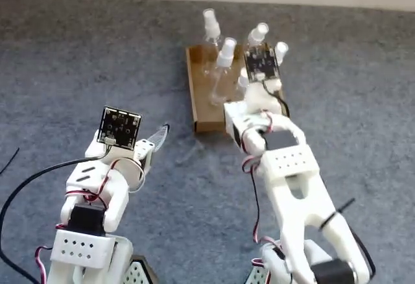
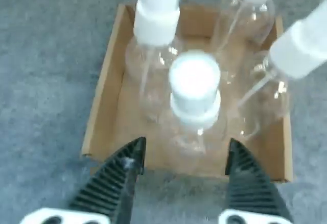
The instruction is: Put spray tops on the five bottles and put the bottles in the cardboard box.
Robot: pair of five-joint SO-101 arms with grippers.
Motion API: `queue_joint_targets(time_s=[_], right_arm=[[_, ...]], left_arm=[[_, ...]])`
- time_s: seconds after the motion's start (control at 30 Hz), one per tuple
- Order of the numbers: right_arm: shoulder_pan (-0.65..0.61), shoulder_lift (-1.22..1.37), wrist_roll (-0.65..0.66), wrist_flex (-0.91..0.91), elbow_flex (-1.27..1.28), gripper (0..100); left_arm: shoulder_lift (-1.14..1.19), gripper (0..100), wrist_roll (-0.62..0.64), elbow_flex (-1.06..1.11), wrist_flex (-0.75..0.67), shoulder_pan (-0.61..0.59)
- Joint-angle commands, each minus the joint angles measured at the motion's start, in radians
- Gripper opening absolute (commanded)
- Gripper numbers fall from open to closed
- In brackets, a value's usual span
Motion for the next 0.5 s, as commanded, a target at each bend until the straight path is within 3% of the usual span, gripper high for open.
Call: queue_joint_targets(time_s=[0.0, 0.27, 0.47], right_arm=[[0.001, -0.128, -0.003, 0.005, 0.084, 13.1], [0.127, -0.406, 0.000, 0.005, 0.331, 0.3], [0.163, -0.645, 0.169, 0.005, 0.562, 0.4]], left_arm=[[0.002, 25, 0.005, -0.004, -0.025, 0.016], [0.001, 25, 0.005, -0.012, -0.025, 0.008], [-0.077, 25, 0.003, 0.015, -0.020, -0.031]])
